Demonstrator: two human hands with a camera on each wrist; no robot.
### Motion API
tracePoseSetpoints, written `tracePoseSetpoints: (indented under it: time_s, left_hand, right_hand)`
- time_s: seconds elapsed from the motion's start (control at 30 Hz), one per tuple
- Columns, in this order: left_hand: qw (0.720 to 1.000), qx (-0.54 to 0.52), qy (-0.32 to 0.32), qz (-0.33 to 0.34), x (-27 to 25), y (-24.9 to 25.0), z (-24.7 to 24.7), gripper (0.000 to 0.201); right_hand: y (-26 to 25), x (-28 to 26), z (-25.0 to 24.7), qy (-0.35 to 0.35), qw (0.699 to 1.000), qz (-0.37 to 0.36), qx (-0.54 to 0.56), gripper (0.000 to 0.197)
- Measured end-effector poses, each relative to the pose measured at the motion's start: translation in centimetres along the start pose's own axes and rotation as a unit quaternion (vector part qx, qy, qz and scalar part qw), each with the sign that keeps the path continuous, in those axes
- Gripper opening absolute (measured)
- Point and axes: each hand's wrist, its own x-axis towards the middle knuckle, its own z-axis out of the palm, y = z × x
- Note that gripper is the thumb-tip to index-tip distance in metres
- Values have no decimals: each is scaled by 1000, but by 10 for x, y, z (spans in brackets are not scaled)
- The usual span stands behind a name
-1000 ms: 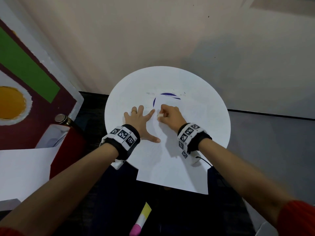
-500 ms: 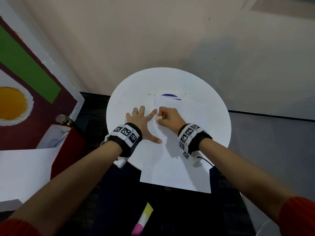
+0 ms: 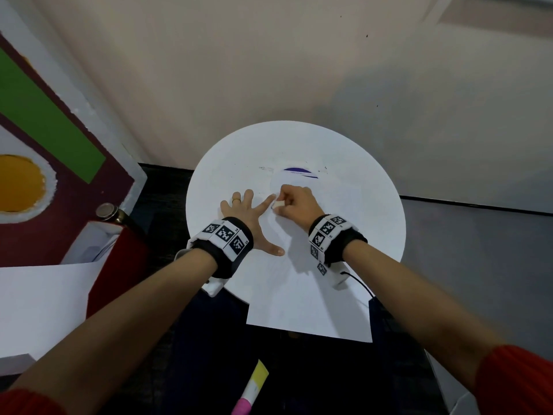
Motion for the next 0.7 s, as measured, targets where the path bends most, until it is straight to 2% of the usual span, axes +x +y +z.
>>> tracePoseSetpoints:
  time_s: [0.13, 0.23, 0.37, 0.5, 0.6, 0.7]
  left_hand:
    - [1000, -9, -9, 2, 0, 0, 2, 132]
    - [999, -30, 26, 36, 1, -2, 7, 131]
    - [979, -112, 110, 129, -1, -8, 23, 121]
    - [966, -151, 111, 175, 4, -18, 25, 120]
    - [961, -168, 82, 206, 12, -20, 16, 108]
    - [956, -170, 93, 222, 14, -18, 11, 105]
  right_hand:
    - [-2, -18, 6, -73, 997, -24, 25, 14]
    - [4, -13, 0, -45, 998, 0, 51, 18]
    - [4, -15, 3, -27, 998, -3, 56, 17]
    - [5, -17, 2, -36, 997, -2, 69, 15]
    - [1, -22, 4, -47, 995, 4, 87, 17]
    - [1, -30, 3, -115, 981, 3, 158, 19]
